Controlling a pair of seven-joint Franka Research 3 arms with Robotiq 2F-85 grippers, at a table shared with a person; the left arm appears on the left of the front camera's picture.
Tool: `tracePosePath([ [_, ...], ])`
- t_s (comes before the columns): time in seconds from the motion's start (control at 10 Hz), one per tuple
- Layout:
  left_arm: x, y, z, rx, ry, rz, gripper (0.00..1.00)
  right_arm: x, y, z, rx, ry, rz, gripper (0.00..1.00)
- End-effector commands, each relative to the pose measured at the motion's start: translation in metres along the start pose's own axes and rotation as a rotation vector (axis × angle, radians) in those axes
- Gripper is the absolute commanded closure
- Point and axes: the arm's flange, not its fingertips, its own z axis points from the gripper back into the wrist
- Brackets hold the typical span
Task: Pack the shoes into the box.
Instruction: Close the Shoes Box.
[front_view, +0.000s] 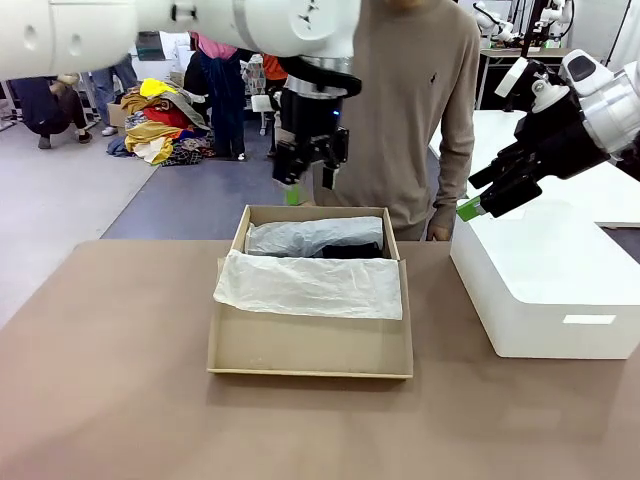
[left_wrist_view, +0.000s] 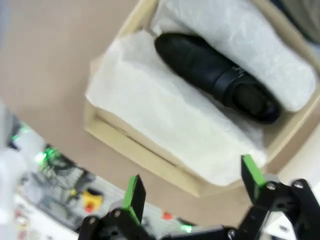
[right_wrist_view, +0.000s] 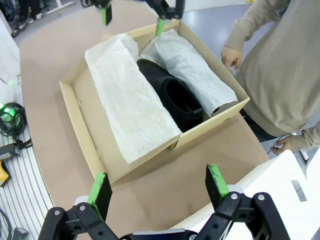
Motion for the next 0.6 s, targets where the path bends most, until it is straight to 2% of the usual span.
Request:
tracePosePath([
  [0.0,0.017,0.033,-0.001,-0.013,0.063,-0.286,0.0,0.0,-0.003,-0.002,0.013,-0.022,0.011,0.0],
  [0.1,0.025,0.048,0.002,-0.061,0.092,-0.436,0.0,0.0,-0.003,-0.002,0.013,-0.022,0.011,0.0],
  [0.4,0.041,0.071,0.001,-0.054,0.107,-0.659,0.0,0.0,-0.003,-0.002,0.013,-0.022,0.011,0.0],
  [0.5,0.044,0.067,0.004,-0.102,0.138,-0.594,0.0,0.0,-0.003,-0.002,0.013,-0.022,0.011,0.0],
])
